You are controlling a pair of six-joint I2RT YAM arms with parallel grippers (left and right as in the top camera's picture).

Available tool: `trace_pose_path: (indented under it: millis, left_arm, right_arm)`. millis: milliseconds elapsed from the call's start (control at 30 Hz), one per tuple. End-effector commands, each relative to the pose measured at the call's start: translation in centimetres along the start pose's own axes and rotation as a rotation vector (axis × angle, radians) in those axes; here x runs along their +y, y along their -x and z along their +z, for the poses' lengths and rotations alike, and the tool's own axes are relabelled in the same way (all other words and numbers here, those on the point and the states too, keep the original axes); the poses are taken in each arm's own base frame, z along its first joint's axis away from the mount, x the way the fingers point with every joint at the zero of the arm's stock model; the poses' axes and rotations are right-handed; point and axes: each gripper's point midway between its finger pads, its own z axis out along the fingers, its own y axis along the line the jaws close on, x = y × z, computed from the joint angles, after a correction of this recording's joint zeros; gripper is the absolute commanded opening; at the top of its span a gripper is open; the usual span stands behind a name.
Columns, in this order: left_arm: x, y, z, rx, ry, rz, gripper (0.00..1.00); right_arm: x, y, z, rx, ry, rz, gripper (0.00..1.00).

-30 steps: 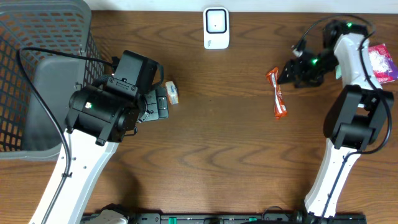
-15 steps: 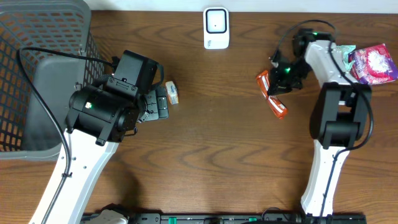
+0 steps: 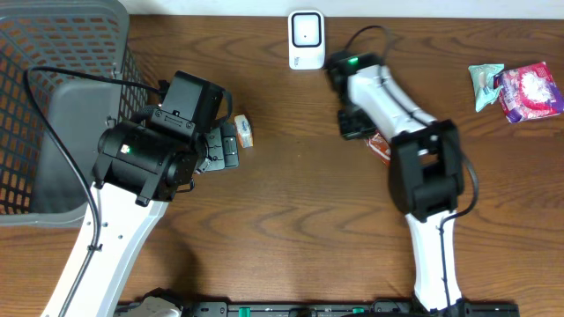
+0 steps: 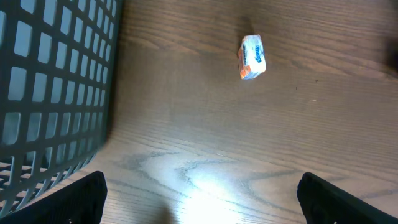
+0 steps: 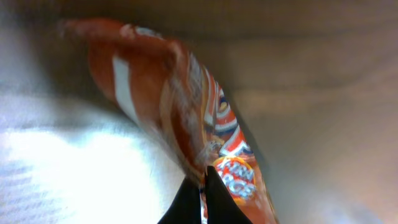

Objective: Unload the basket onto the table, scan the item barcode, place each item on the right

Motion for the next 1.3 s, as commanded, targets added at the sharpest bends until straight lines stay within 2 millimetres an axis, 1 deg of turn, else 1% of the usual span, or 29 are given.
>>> trace_pose_path:
  millis: [0,100,200,300,333,400,500,567,600,633,700,733,767,833,900,1000,1100,1133,1200,1233,1267]
  left_arm:
    - [0.1,0.1,-0.2,-0.007,0.0,-0.007,0.98]
    - [0.1,0.2,-0.2,-0.008,-0.001,-0.006,0.98]
    - [0.1,0.1,-0.2,-0.007,0.0,-0.006,0.98]
    - [0.1,0.1,-0.2,-0.007,0.0,-0.007,0.98]
    - [0.1,0.2,-0.2,-0.008,-0.001,-0.007,0.98]
    - [0.1,0.2,-0.2,-0.008,-0.001,-0.006,0.98]
    - [0.1,0.1,-0.2,-0.007,0.0,-0.007,0.98]
    - [0.1,0.2,-0.2,-0.008,-0.001,-0.007,0.98]
    - [0.1,0.2,-0.2,-0.008,-0.001,-0.006,0.98]
    - [0.1,0.2,-0.2,-0.008,-0.001,-0.006,0.98]
    - [0.1,0.2,-0.2,-0.008,-0.001,-0.006,0.98]
    - [0.1,0.2,-0.2,-0.008,-0.001,-0.006,0.98]
    - [0.1,0.1,-0.2,-0.007,0.0,-0.006,0.98]
    - [0.1,0.1,-0.2,-0.007,0.0,-0.007,0.98]
    - [0.1,0.2,-0.2,-0.008,-0.001,-0.007,0.98]
    - [0.1,0.2,-0.2,-0.008,-0.001,-0.007,0.98]
    - [0.1,0.2,-0.2,-0.008,-0.001,-0.007,0.98]
    - [0.1,0.2,-0.2,-0.008,-0.001,-0.007,0.98]
    - [0.1,0.1,-0.2,-0.007,-0.001,-0.007,0.98]
    - [0.1,0.2,-0.2,-0.008,-0.001,-0.006,0.98]
    - [0.1,0.2,-0.2,-0.008,-0.001,-0.007,0.98]
  right_arm:
    - [-0.8,0.2,-2.4,-0.14,-0.23,0.19,0.01]
    - [0.8,-0.5,-3.4,-0.192,-0.26,0.261,0.01]
    - [2.6,-1.2,-3.9,-0.214,-0.246,0.301,0.01]
    - [3.9,-1.4,-4.4,-0.241,-0.238,0.291,0.03]
    - [3.9,-1.3,-4.7,-0.253,-0.244,0.29,0.08]
    - [3.3,-0.8,-5.1,-0.26,-0.246,0.275,0.13]
    - [1.5,0.6,-5.3,-0.245,-0.227,0.244,0.18]
    - [0.1,1.8,-5.4,-0.213,-0.177,0.175,0.23]
    - [-0.2,2.5,-5.4,-0.182,-0.102,0.082,0.36]
    - [0.2,3.0,-5.2,-0.137,0.059,-0.09,0.51]
    - [0.5,2.8,-5.0,-0.099,0.246,-0.238,0.76]
    - [0.5,2.5,-4.9,-0.087,0.32,-0.291,0.85]
    - [-0.1,2.4,-4.5,-0.076,0.385,-0.329,0.87]
    - [-1.4,1.9,-3.3,-0.043,0.484,-0.319,0.96]
    - [-1.7,1.4,-2.8,-0.029,0.602,-0.322,0.95]
    - [-1.4,0.4,-2.4,-0.022,0.765,-0.345,0.9]
    - [-1.5,-0.4,-1.3,0.001,0.793,-0.347,0.84]
    - [-1.3,-0.6,-1.0,0.006,0.795,-0.352,0.84]
    - [-1.0,-0.7,-0.7,0.006,0.796,-0.361,0.82]
    - [-0.8,-0.6,-0.6,0.001,0.794,-0.366,0.79]
    - [-0.5,-0.7,-0.7,0.002,0.793,-0.372,0.78]
